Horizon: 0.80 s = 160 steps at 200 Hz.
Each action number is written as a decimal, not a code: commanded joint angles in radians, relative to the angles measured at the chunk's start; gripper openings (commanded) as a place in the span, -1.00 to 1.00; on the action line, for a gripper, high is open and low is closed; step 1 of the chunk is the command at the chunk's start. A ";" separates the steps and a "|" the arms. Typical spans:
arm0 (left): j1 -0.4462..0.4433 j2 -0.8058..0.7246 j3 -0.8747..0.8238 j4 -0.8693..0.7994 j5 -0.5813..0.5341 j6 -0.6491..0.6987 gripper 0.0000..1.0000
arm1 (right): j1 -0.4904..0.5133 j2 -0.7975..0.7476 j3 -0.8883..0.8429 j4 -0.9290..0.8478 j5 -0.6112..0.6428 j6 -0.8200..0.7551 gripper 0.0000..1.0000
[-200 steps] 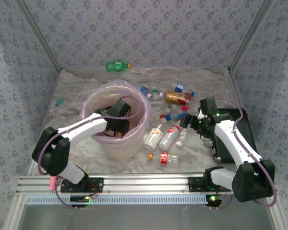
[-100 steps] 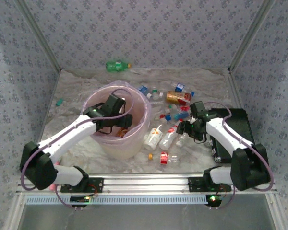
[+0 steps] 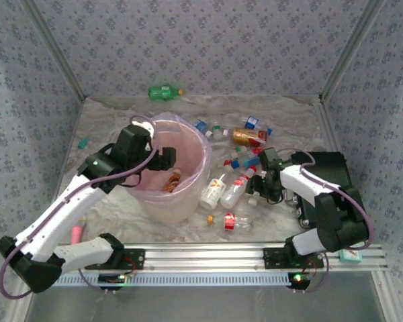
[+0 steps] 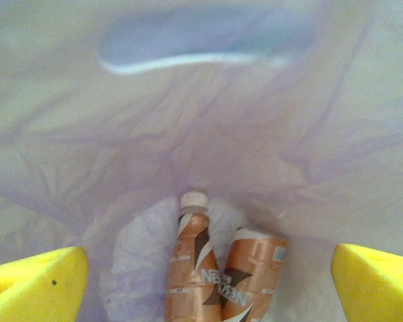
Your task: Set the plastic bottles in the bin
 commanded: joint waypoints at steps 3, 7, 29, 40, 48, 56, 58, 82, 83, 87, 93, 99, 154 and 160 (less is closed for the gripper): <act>0.034 -0.051 0.021 0.041 0.097 -0.025 0.87 | 0.007 0.019 -0.022 0.035 0.040 0.011 0.38; 0.047 -0.057 0.021 0.049 0.116 -0.031 0.87 | 0.006 0.022 -0.027 0.042 0.043 0.010 0.37; 0.091 -0.088 0.028 0.080 0.175 -0.055 0.86 | 0.003 0.032 -0.038 0.058 0.049 0.006 0.30; 0.101 -0.100 0.033 0.083 0.181 -0.061 0.86 | 0.003 0.030 -0.037 0.055 0.054 0.002 0.23; 0.106 -0.109 0.034 0.084 0.184 -0.062 0.86 | 0.004 0.026 -0.034 0.049 0.056 -0.007 0.12; 0.111 -0.117 0.031 0.119 0.194 -0.059 0.86 | 0.008 0.020 -0.029 0.040 0.065 -0.012 0.03; 0.114 -0.117 0.029 0.122 0.198 -0.058 0.86 | 0.009 0.018 -0.028 0.037 0.067 -0.012 0.02; 0.163 -0.120 0.014 0.160 0.274 -0.086 0.85 | 0.007 -0.010 -0.021 0.013 0.079 -0.024 -0.04; 0.164 -0.120 0.014 0.162 0.277 -0.088 0.85 | 0.007 -0.012 -0.021 0.013 0.080 -0.025 -0.06; 0.173 -0.119 0.011 0.171 0.289 -0.091 0.85 | 0.007 -0.018 -0.021 0.009 0.079 -0.030 -0.11; 0.178 -0.120 0.007 0.183 0.303 -0.099 0.85 | 0.006 -0.026 -0.017 0.006 0.078 -0.046 -0.27; 0.182 -0.119 0.004 0.195 0.312 -0.103 0.85 | 0.005 -0.036 -0.015 0.002 0.077 -0.058 -0.35; 0.208 -0.102 -0.042 0.293 0.366 -0.162 0.85 | -0.002 -0.196 0.008 -0.051 0.072 -0.102 -0.85; 0.211 -0.101 -0.043 0.302 0.373 -0.170 0.86 | -0.006 -0.215 0.013 -0.058 0.071 -0.107 -0.88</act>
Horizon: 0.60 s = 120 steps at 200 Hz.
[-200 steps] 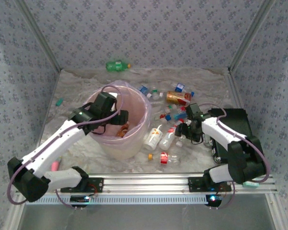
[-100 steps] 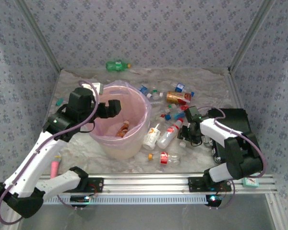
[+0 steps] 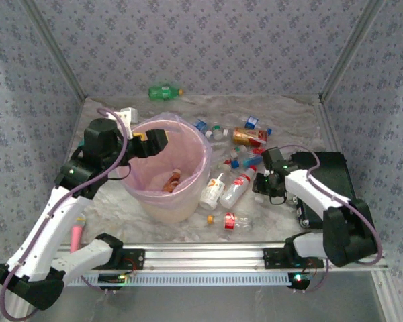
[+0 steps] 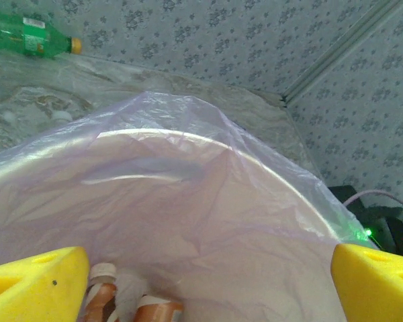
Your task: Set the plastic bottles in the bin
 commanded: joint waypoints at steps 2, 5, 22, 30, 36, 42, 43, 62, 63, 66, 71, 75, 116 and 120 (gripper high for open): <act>0.014 0.006 -0.021 0.086 0.059 -0.053 0.86 | -0.008 -0.080 0.029 -0.060 0.014 -0.038 -0.89; 0.015 0.007 -0.021 0.091 0.063 -0.056 0.86 | -0.010 -0.090 0.032 -0.064 0.012 -0.042 -0.89; 0.016 0.012 -0.021 0.116 0.085 -0.074 0.85 | -0.020 -0.143 0.056 -0.071 -0.015 -0.087 -1.00; 0.016 0.014 -0.020 0.128 0.101 -0.078 0.85 | -0.025 -0.165 0.072 -0.068 -0.056 -0.116 -1.00; 0.016 0.016 -0.019 0.136 0.117 -0.077 0.85 | -0.029 -0.181 0.086 -0.071 -0.088 -0.137 -1.00; 0.017 0.019 -0.017 0.145 0.140 -0.073 0.85 | -0.029 -0.198 0.102 -0.074 -0.119 -0.160 -1.00; 0.016 0.019 -0.017 0.147 0.145 -0.072 0.85 | -0.029 -0.201 0.105 -0.075 -0.123 -0.164 -1.00; 0.015 0.026 -0.018 0.191 0.231 -0.079 0.86 | -0.027 -0.258 0.157 -0.080 -0.183 -0.209 -1.00; 0.015 0.026 -0.018 0.193 0.233 -0.078 0.86 | -0.027 -0.261 0.160 -0.080 -0.186 -0.211 -1.00; 0.012 0.028 -0.018 0.199 0.245 -0.080 0.87 | -0.027 -0.270 0.168 -0.080 -0.195 -0.217 -1.00; 0.013 0.030 -0.018 0.209 0.259 -0.084 0.88 | -0.026 -0.285 0.182 -0.080 -0.212 -0.227 -1.00; 0.012 0.034 -0.019 0.216 0.272 -0.085 0.89 | -0.025 -0.294 0.194 -0.079 -0.228 -0.238 -1.00; -0.002 0.058 -0.011 0.295 0.353 -0.123 1.00 | -0.014 -0.349 0.333 -0.102 -0.368 -0.329 -1.00; -0.004 0.062 -0.009 0.305 0.361 -0.127 1.00 | -0.012 -0.348 0.346 -0.100 -0.385 -0.336 -1.00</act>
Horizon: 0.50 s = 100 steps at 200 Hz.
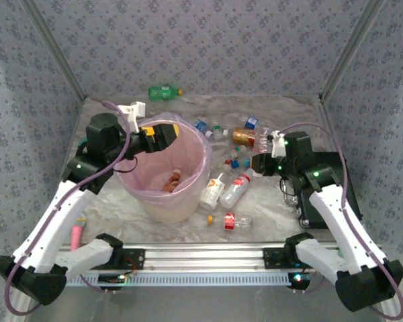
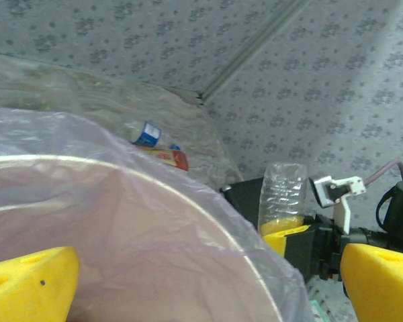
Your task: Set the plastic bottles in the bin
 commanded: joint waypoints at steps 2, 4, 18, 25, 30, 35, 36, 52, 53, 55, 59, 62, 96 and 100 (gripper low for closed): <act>-0.015 0.016 0.012 0.106 0.097 -0.036 1.00 | 0.010 -0.014 0.092 -0.035 -0.136 -0.091 -1.00; -0.015 0.018 0.012 0.110 0.101 -0.038 1.00 | 0.011 -0.013 0.098 -0.035 -0.143 -0.094 -1.00; -0.029 0.033 0.022 0.147 0.117 -0.051 1.00 | 0.020 -0.006 0.137 -0.018 -0.198 -0.105 -1.00; -0.041 0.042 0.031 0.162 0.121 -0.054 0.99 | 0.026 0.004 0.155 -0.005 -0.228 -0.105 -1.00; -0.052 0.049 0.037 0.173 0.124 -0.052 0.99 | 0.031 0.010 0.170 0.004 -0.256 -0.102 -1.00; -0.064 0.056 0.044 0.183 0.127 -0.049 1.00 | 0.036 0.020 0.185 0.016 -0.281 -0.099 -1.00; -0.067 0.058 0.046 0.185 0.127 -0.047 1.00 | 0.038 0.020 0.188 0.019 -0.287 -0.098 -1.00; -0.107 0.087 0.079 0.194 0.131 -0.028 1.00 | 0.075 0.054 0.254 0.044 -0.347 -0.087 -1.00; -0.109 0.089 0.081 0.195 0.132 -0.025 1.00 | 0.078 0.056 0.257 0.045 -0.349 -0.086 -1.00; -0.114 0.093 0.085 0.195 0.132 -0.024 1.00 | 0.084 0.060 0.262 0.045 -0.352 -0.085 -1.00; -0.121 0.101 0.092 0.197 0.132 -0.019 0.99 | 0.095 0.069 0.278 0.044 -0.360 -0.085 -1.00; -0.128 0.107 0.098 0.199 0.134 -0.016 0.99 | 0.103 0.076 0.289 0.057 -0.367 -0.086 -1.00; -0.174 0.174 0.141 0.249 0.146 -0.022 0.99 | 0.185 0.165 0.405 0.090 -0.421 -0.091 -1.00; -0.181 0.182 0.147 0.255 0.148 -0.023 0.99 | 0.195 0.177 0.418 0.086 -0.421 -0.094 -1.00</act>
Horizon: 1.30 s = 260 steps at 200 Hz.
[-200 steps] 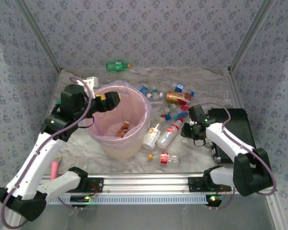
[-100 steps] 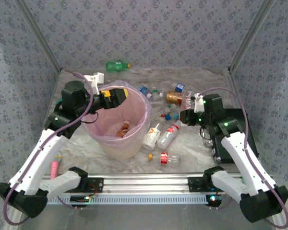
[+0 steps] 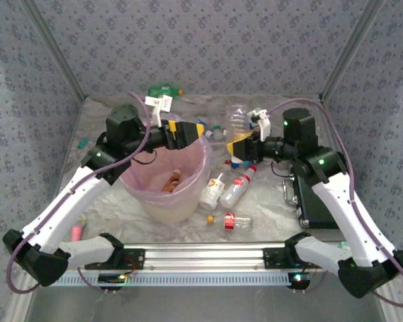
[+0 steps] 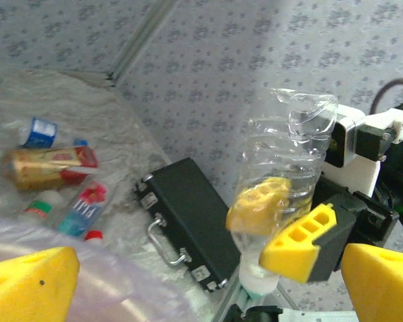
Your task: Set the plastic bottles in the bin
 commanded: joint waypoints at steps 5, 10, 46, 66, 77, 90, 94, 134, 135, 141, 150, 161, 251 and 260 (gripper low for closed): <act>-0.033 0.041 0.060 0.090 0.034 0.012 0.98 | 0.055 0.060 0.102 0.027 -0.080 -0.030 -1.00; -0.040 0.047 0.069 0.095 0.034 0.013 0.97 | 0.065 0.075 0.116 0.026 -0.079 -0.032 -1.00; -0.090 0.084 0.068 0.238 0.049 -0.008 0.87 | 0.108 0.151 0.185 0.026 -0.106 -0.037 -1.00; -0.103 0.099 0.076 0.267 0.066 -0.014 0.86 | 0.124 0.174 0.201 0.038 -0.120 -0.036 -1.00; -0.108 0.109 0.085 0.247 0.050 -0.005 0.81 | 0.135 0.181 0.204 0.048 -0.125 -0.033 -1.00; -0.108 0.117 0.086 0.240 0.040 -0.006 0.73 | 0.142 0.190 0.207 0.056 -0.125 -0.030 -1.00; -0.108 0.120 0.086 0.243 0.038 -0.008 0.71 | 0.144 0.191 0.207 0.058 -0.127 -0.029 -1.00; -0.109 0.137 0.086 0.248 0.038 -0.018 0.43 | 0.152 0.205 0.212 0.076 -0.131 -0.023 -1.00; -0.109 0.137 0.086 0.247 0.037 -0.018 0.41 | 0.152 0.204 0.212 0.076 -0.131 -0.023 -1.00; -0.109 0.137 0.087 0.248 0.036 -0.018 0.35 | 0.152 0.205 0.212 0.076 -0.130 -0.023 -1.00; -0.109 0.135 0.086 0.247 0.032 -0.016 0.25 | 0.153 0.209 0.212 0.077 -0.129 -0.025 -1.00; -0.109 0.134 0.086 0.244 0.024 -0.014 0.16 | 0.154 0.212 0.212 0.075 -0.128 -0.025 -0.99; -0.106 0.122 0.118 0.170 -0.012 0.021 -0.18 | 0.126 0.188 0.219 0.019 -0.091 -0.066 0.68; -0.102 0.119 0.126 0.148 -0.022 0.032 -0.20 | 0.114 0.172 0.211 0.012 -0.087 -0.070 0.79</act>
